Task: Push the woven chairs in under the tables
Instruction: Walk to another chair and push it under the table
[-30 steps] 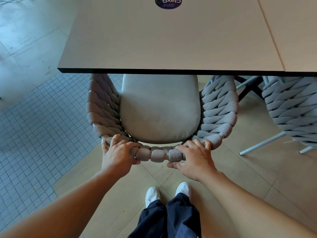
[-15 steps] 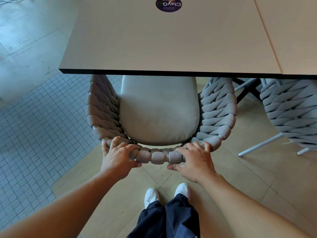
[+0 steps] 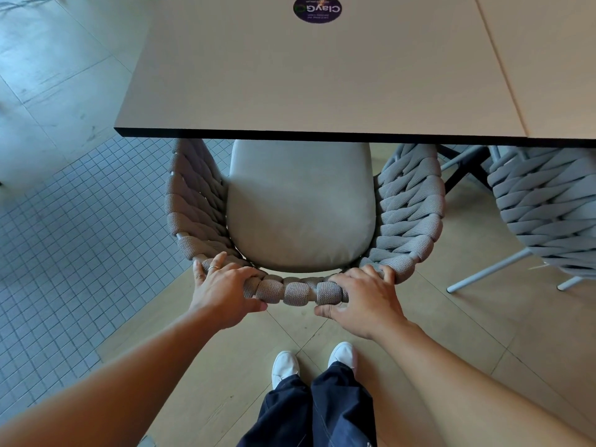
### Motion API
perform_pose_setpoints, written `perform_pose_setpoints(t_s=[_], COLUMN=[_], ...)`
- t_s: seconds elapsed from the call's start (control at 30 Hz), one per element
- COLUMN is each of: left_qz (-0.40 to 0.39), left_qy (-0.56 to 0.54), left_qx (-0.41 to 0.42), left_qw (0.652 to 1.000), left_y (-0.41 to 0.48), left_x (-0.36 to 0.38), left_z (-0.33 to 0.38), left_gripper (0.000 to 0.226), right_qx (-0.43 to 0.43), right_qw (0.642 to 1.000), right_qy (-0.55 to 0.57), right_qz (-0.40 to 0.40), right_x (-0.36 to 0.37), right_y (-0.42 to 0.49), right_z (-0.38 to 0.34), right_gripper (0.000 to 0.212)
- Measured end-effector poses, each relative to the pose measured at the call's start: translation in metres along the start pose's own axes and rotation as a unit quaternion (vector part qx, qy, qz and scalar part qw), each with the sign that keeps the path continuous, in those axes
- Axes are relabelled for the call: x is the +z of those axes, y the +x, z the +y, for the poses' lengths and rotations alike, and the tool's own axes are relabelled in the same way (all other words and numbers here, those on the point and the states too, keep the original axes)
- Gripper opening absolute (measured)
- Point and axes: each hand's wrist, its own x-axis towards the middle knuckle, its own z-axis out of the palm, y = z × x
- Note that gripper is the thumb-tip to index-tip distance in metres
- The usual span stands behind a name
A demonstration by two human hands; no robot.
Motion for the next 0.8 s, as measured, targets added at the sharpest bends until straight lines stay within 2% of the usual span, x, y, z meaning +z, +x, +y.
perform_pose_setpoints(t_s=[0.2,0.3,0.4,0.8], left_qz=[-0.007,0.01,0.023,-0.009], left_qy=[-0.021,-0.047,-0.136,-0.236], left_qx=[0.002,0.002,-0.008,0.067], left_qw=[1.0,0.999,0.99,0.969], left_y=[-0.002,-0.005,-0.01,-0.037], left_x=[-0.008,-0.015,-0.023,-0.037], left_z=[0.001,0.008,0.019,0.117], left_gripper=[0.055,0.048,0.038,0.028], right_qx=[-0.011,-0.013,-0.003,0.145], right_qw=[0.996,0.991,0.981,0.968], right_qy=[0.086,0.125,0.169,0.201], right_qz=[0.001,0.049,0.093,0.033], right_x=[-0.012,-0.02,-0.029,-0.05], right_y=[-0.01,-0.019,-0.033,-0.109], right_z=[0.003,0.003,0.007,0.099], right_gripper=[0.059,0.04,0.026,0.032])
